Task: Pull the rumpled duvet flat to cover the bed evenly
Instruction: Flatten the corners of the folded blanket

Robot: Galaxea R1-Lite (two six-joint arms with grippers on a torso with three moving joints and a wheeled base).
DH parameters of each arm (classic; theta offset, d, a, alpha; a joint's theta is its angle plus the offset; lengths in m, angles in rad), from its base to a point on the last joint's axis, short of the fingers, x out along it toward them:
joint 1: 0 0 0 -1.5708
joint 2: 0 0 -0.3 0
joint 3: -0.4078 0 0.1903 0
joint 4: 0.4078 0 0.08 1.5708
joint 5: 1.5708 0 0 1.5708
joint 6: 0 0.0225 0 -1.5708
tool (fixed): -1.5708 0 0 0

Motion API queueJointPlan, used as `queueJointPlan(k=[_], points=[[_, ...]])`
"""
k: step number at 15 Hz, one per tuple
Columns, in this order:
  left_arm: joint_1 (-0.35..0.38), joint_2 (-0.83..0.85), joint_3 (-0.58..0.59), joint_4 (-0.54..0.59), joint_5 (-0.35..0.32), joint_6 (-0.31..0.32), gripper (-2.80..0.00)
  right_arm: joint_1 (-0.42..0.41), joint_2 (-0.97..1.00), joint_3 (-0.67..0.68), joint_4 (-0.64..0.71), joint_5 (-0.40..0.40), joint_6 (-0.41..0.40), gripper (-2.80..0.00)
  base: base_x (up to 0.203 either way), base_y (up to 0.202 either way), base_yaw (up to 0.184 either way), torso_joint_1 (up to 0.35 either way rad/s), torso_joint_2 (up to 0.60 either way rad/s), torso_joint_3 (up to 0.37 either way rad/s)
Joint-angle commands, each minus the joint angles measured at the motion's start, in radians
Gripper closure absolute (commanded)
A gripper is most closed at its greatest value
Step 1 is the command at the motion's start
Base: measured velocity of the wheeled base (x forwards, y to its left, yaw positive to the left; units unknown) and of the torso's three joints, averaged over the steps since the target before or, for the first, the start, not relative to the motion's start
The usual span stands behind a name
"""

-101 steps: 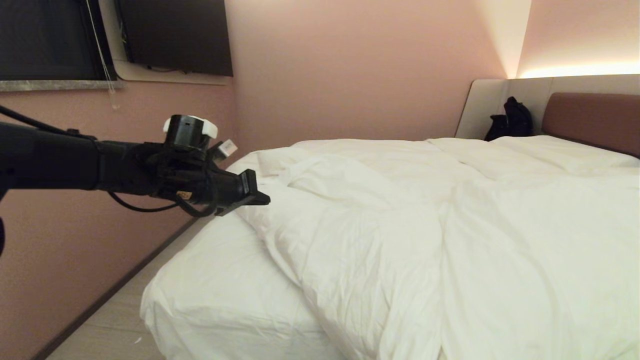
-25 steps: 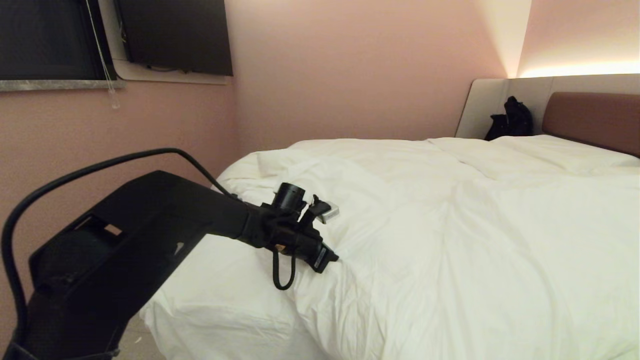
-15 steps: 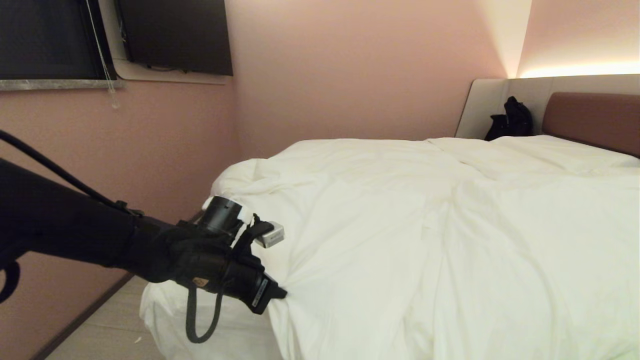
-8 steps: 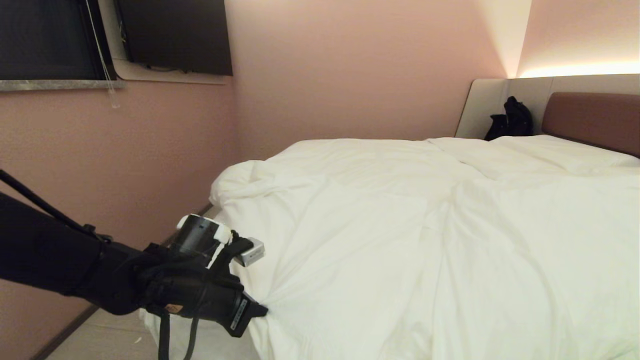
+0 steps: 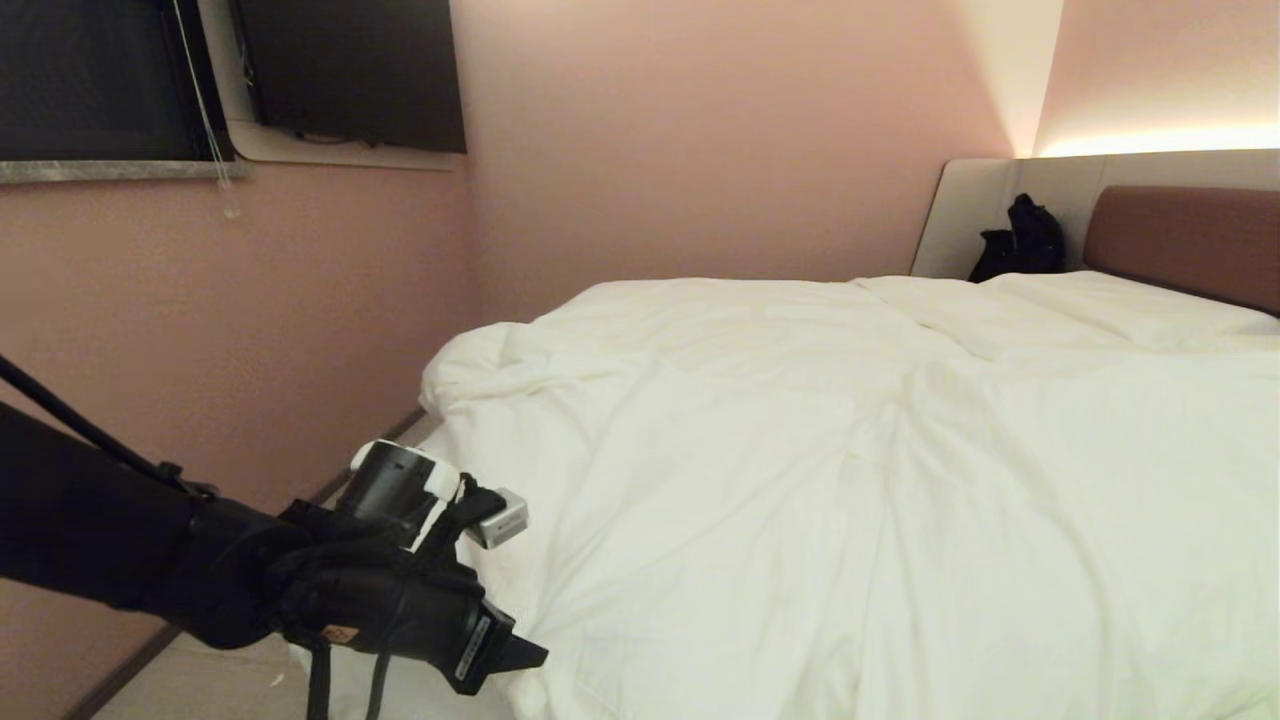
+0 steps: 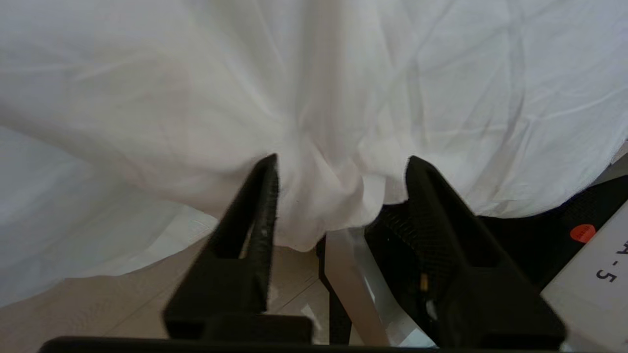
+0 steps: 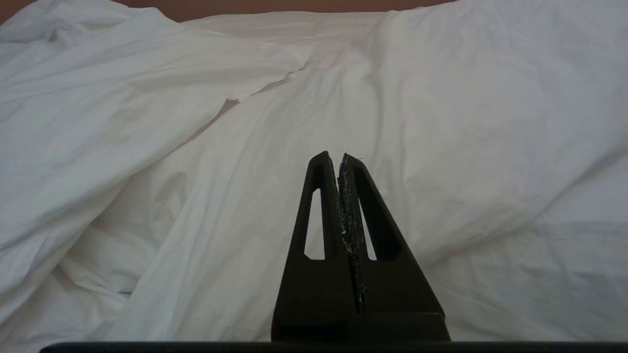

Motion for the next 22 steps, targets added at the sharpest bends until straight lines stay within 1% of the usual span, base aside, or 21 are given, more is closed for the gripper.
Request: queueJointPlan(k=[1,5,7,9,12,15,18,20,21,22], points=[[0.001,-0.034,0.011,-0.007,-0.001,0.002,-2.80,0.000,0.000,0.000,-0.001,0.000,0.000,0.00,0.000,0.000,0.000,0.000,0.00,0.000],[0.002,-0.125,0.009,-0.101,0.001,-0.006,-2.80,0.000,0.000,0.000,-0.001,0.000,0.000,0.00,0.000,0.000,0.000,0.000,0.00,0.000],[0.003,-0.167,-0.039,-0.142,0.018,-0.011,-2.80,0.000,0.000,0.000,-0.001,0.000,0.000,0.00,0.000,0.000,0.000,0.000,0.00,0.000],[0.003,-0.173,-0.099,-0.144,0.046,-0.015,-2.80,-0.001,0.000,0.000,-0.001,0.000,0.000,0.00,0.000,0.000,0.000,0.000,0.00,0.000],[0.003,-0.170,-0.182,-0.142,0.055,-0.016,-2.80,0.000,0.000,0.000,0.000,0.000,0.000,0.00,0.000,0.000,0.000,0.000,0.00,0.000],[0.003,-0.094,-0.342,-0.132,0.056,-0.014,-2.80,-0.001,0.000,0.000,-0.001,0.000,0.000,0.00,0.000,0.000,0.000,0.000,0.00,0.000],[-0.001,0.055,-0.526,-0.118,0.058,0.010,-2.80,0.000,0.000,0.000,0.000,0.000,0.000,0.00,0.000,0.000,0.000,0.000,0.00,0.000],[-0.005,0.148,-0.654,-0.071,0.057,0.030,-2.80,0.000,0.000,0.000,0.000,0.000,0.000,0.00,0.000,0.000,0.000,0.000,0.00,0.000],[-0.007,0.189,-0.706,-0.049,0.057,0.035,0.00,-0.001,0.000,0.000,0.000,0.000,0.000,0.00,0.000,0.000,0.000,0.000,0.00,0.000],[-0.009,0.225,-0.751,-0.032,0.057,0.037,0.00,0.000,0.000,0.000,-0.001,0.000,0.000,0.00,0.000,0.000,0.000,0.000,0.00,0.000]])
